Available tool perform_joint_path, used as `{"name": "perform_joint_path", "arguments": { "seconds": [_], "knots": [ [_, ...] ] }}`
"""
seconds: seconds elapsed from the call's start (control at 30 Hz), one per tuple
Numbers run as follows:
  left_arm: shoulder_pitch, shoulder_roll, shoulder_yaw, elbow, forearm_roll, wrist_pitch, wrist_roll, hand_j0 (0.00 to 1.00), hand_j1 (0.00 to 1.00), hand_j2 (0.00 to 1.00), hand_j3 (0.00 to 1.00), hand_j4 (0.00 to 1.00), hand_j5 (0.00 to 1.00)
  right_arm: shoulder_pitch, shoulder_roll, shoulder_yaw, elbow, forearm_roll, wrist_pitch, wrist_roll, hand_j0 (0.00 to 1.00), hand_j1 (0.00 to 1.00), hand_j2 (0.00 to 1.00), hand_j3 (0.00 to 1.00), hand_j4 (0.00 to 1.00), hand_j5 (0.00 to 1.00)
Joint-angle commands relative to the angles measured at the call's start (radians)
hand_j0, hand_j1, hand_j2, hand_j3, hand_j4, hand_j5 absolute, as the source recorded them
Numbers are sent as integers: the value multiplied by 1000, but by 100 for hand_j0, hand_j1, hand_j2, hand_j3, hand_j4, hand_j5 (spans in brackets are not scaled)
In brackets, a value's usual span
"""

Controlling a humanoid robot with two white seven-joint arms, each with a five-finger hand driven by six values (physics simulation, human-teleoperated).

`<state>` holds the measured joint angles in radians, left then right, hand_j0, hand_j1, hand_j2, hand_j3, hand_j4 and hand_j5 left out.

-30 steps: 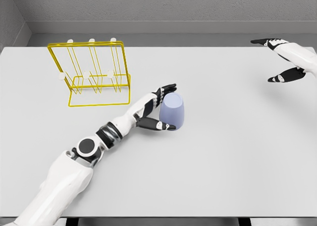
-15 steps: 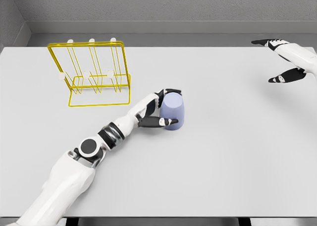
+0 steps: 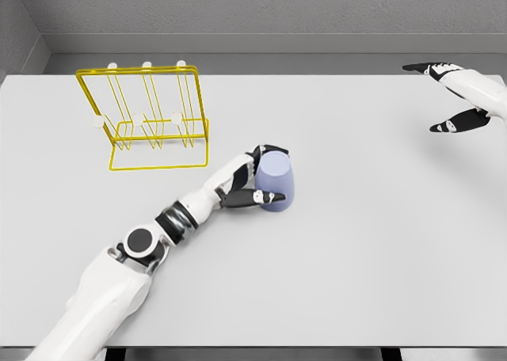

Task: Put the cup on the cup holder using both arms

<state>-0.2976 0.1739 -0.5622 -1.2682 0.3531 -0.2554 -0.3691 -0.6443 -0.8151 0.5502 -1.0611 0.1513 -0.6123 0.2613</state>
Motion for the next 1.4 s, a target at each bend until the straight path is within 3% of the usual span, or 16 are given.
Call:
{"name": "perform_joint_path", "arguments": {
  "seconds": [0.0, 0.2, 0.63, 0.87, 1.37],
  "knots": [
    [2, 4, 5, -8, -6, -5, -24, 45, 45, 45, 45, 45, 45, 0, -1, -1, 0, -7, 1, -1, 100, 100, 100, 100, 100, 100],
    [11, 22, 10, -140, 1, -1, -25, 45, 45, 45, 45, 45, 45, 0, -1, -1, 1, -7, 1, -1, 100, 100, 100, 100, 100, 100],
    [17, 199, 13, -338, 142, 1, -21, 46, 46, 46, 46, 46, 46, 0, -1, -1, 1, -7, 1, -1, 100, 100, 100, 100, 100, 100],
    [38, 319, 65, -448, 218, 5, -18, 46, 46, 46, 46, 46, 46, 0, -3, -1, 1, -7, 1, -1, 100, 100, 100, 100, 100, 100],
    [25, 499, 163, -485, 415, 1, -19, 46, 46, 46, 46, 46, 46, 0, -1, -3, 1, -7, 1, -1, 100, 100, 100, 100, 100, 100]
  ]
}}
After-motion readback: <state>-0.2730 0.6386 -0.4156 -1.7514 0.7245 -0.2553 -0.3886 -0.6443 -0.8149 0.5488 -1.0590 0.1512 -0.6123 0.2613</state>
